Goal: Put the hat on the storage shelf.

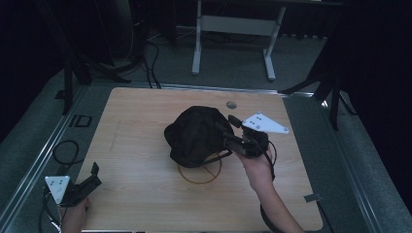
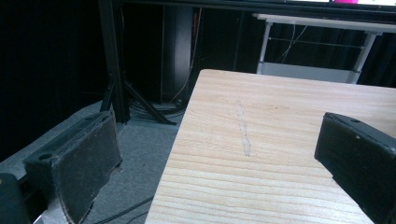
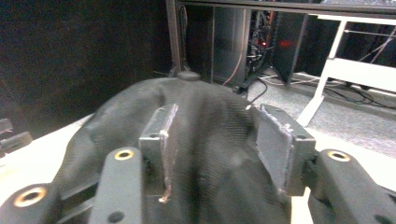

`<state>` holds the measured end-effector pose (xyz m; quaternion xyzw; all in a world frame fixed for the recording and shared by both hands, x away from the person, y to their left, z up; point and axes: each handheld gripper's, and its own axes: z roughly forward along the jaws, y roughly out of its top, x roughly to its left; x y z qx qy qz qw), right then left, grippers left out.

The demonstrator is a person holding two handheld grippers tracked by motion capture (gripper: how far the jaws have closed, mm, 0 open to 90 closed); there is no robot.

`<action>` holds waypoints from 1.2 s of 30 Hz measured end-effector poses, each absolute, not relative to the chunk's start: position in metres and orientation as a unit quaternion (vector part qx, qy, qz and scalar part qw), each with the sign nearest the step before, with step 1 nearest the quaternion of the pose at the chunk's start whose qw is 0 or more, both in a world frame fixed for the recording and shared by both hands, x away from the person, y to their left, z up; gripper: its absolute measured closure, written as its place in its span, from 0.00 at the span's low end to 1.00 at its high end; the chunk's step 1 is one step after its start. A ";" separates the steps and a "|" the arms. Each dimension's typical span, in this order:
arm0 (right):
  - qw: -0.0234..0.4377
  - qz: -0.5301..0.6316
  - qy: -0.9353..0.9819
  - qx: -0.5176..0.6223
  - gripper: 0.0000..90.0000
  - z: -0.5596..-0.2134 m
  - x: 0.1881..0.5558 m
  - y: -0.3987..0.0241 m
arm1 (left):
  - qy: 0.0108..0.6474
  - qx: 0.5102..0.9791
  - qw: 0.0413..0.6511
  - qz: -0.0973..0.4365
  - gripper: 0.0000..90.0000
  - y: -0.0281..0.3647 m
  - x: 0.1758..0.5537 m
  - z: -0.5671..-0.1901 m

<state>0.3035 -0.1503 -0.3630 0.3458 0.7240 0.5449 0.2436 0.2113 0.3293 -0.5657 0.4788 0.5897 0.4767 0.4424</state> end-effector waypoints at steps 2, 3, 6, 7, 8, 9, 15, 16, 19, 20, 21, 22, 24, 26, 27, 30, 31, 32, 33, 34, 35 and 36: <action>0.245 0.545 0.722 0.350 0.50 -0.362 0.305 -0.156 | 0.590 0.479 0.442 0.477 0.01 0.329 0.211 -0.566; 0.245 0.544 0.722 0.351 0.50 -0.362 0.305 -0.159 | 0.590 0.479 0.442 0.477 0.01 0.329 0.211 -0.566; 0.249 0.542 0.720 0.354 0.47 -0.363 0.307 -0.169 | 0.590 0.478 0.442 0.477 0.01 0.329 0.211 -0.566; 0.249 0.541 0.721 0.354 0.46 -0.363 0.307 -0.171 | 0.590 0.478 0.443 0.477 0.01 0.329 0.211 -0.566; 0.249 0.541 0.721 0.354 0.45 -0.364 0.308 -0.175 | 0.590 0.478 0.442 0.477 0.01 0.329 0.211 -0.566; 0.248 0.540 0.722 0.355 0.44 -0.365 0.309 -0.177 | 0.590 0.478 0.442 0.477 0.01 0.329 0.211 -0.566; 0.254 0.534 0.722 0.360 0.33 -0.369 0.312 -0.189 | 0.590 0.477 0.443 0.478 0.01 0.329 0.211 -0.566; 0.253 0.535 0.720 0.362 0.31 -0.369 0.312 -0.191 | 0.590 0.477 0.443 0.478 0.01 0.329 0.211 -0.566; 0.258 0.535 0.717 0.365 0.27 -0.371 0.312 -0.196 | 0.588 0.476 0.445 0.479 0.01 0.329 0.210 -0.566; 0.257 0.536 0.716 0.367 0.24 -0.371 0.313 -0.198 | 0.588 0.475 0.445 0.480 0.01 0.329 0.210 -0.566; 0.257 0.536 0.714 0.369 0.23 -0.372 0.313 -0.200 | 0.588 0.475 0.444 0.480 0.01 0.329 0.210 -0.566; 0.255 0.537 0.714 0.370 0.21 -0.373 0.314 -0.203 | 0.588 0.476 0.444 0.481 0.01 0.329 0.210 -0.566; 0.255 0.535 0.713 0.375 0.16 -0.377 0.315 -0.208 | 0.587 0.476 0.443 0.481 0.01 0.329 0.210 -0.566; 0.251 0.535 0.714 0.375 0.15 -0.382 0.316 -0.214 | 0.588 0.476 0.444 0.481 0.01 0.329 0.210 -0.566; 0.253 0.535 0.711 0.380 0.15 -0.384 0.315 -0.218 | 0.588 0.476 0.444 0.481 0.01 0.329 0.210 -0.566; 0.256 0.527 0.713 0.384 0.15 -0.393 0.316 -0.227 | 0.587 0.476 0.444 0.482 0.01 0.329 0.210 -0.566; 0.255 0.527 0.712 0.387 0.15 -0.396 0.316 -0.229 | 0.587 0.476 0.443 0.482 0.01 0.329 0.210 -0.566; 0.254 0.525 0.713 0.390 0.15 -0.400 0.316 -0.234 | 0.587 0.477 0.443 0.482 0.01 0.329 0.210 -0.566; 0.255 0.522 0.713 0.392 0.15 -0.403 0.316 -0.237 | 0.587 0.477 0.443 0.482 0.01 0.329 0.210 -0.566; 0.260 0.521 0.711 0.395 0.15 -0.408 0.316 -0.241 | 0.587 0.476 0.443 0.481 0.01 0.329 0.210 -0.566; 0.261 0.521 0.710 0.396 0.15 -0.411 0.317 -0.244 | 0.588 0.476 0.443 0.481 0.01 0.329 0.210 -0.566; 0.261 0.519 0.709 0.400 0.15 -0.416 0.317 -0.249 | 0.587 0.477 0.443 0.481 0.01 0.328 0.210 -0.566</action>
